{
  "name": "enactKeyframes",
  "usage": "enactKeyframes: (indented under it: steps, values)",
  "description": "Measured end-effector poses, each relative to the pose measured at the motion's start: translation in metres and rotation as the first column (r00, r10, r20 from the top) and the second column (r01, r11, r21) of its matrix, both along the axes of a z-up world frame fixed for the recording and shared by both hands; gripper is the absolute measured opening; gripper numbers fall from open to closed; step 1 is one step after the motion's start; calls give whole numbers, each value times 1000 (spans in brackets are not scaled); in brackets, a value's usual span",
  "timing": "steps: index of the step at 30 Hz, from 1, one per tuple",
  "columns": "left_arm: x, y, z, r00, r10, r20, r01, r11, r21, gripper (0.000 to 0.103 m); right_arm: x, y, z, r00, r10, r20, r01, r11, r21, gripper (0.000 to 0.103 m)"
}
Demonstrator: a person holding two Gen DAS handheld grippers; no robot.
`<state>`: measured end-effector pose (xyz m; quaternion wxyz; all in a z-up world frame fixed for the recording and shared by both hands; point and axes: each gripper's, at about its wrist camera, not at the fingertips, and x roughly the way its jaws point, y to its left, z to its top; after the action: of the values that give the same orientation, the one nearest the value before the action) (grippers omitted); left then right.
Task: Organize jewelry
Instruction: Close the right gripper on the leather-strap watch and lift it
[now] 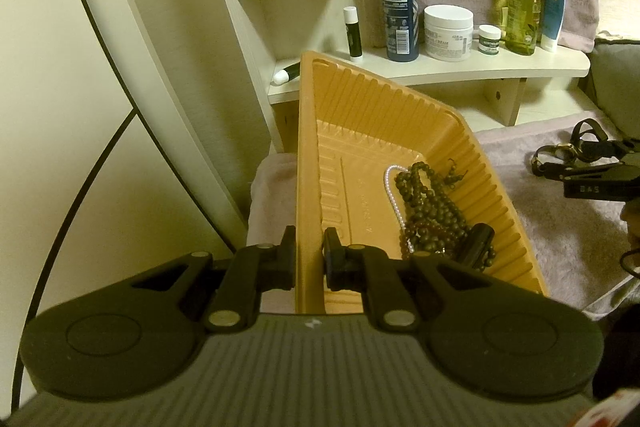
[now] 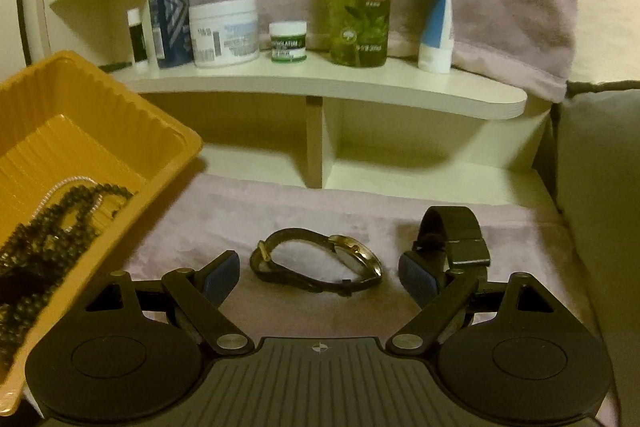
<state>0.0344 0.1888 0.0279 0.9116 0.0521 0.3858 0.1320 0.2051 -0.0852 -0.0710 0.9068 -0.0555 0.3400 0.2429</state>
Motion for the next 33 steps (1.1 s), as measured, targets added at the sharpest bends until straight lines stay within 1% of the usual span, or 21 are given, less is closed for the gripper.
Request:
enactKeyframes:
  steps: [9,11,12,18,25,27,33]
  values:
    - [0,2,-1,1000,4,-2,-4,1000,-1,12,11,9,-11,999,47,-5,-47,998,-41,86]
    - [0,2,-1,1000,4,-2,-4,1000,-1,12,12,9,-12,999,49,-14,-49,998,-30,83]
    - [0,2,-1,1000,3,-2,-3,1000,-1,12,12,9,-13,998,51,-21,-52,998,-28,79]
    - [0,2,-2,1000,4,-2,-4,1000,0,12,10,7,-11,999,46,-24,-46,999,-15,76]
    - [0,2,-2,1000,5,-1,-5,1000,0,12,-4,-3,-4,999,32,-25,-31,999,29,71]
    - [0,3,-2,1000,5,0,-5,1000,-2,12,-10,-6,-1,999,29,-22,-28,999,34,70]
    - [0,1,-1,1000,5,3,-5,1000,-3,12,-33,-20,5,998,14,-53,-11,998,56,70]
